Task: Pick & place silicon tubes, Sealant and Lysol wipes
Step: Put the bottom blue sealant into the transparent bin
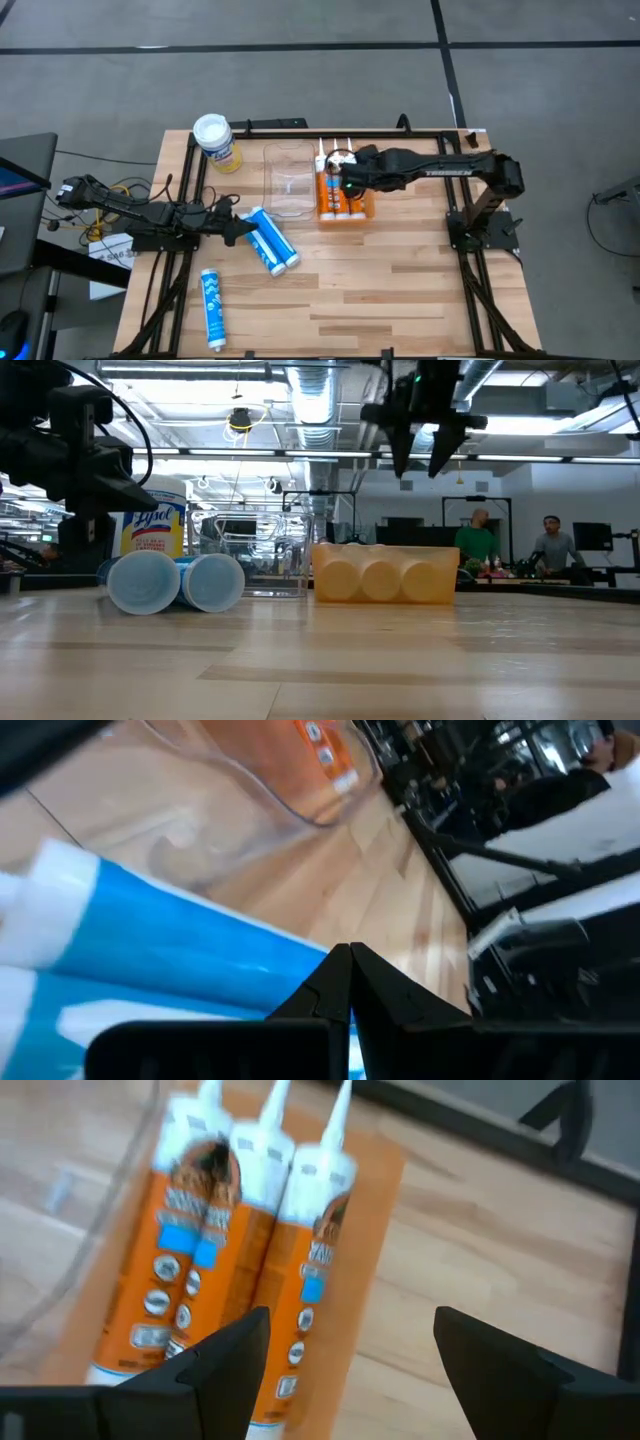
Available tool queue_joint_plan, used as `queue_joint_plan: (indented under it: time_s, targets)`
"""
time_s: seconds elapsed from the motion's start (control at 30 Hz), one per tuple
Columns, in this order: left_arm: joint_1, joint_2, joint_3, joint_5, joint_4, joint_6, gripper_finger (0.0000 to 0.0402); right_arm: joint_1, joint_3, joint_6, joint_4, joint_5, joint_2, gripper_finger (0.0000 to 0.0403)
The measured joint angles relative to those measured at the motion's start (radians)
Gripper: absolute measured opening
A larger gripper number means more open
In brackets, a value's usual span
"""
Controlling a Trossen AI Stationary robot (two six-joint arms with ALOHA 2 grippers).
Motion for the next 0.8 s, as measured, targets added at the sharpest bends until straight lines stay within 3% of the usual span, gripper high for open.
queue_joint_plan:
  time_s: [0.33,0.53,0.8]
  targets:
    - [0.0,0.0,0.0,0.078,0.004,0.01,0.0,0.062,-0.056,0.0,-0.08,0.168,-0.263,0.0276]
    - [0.0,0.0,0.015,0.046,-0.009,0.063,0.0,0.164,-0.239,0.1,-0.061,0.264,-0.496,0.0276]
    - [0.0,0.001,0.146,-0.075,-0.103,0.186,0.0,0.356,-0.543,0.177,0.129,0.425,-0.739,0.0276]
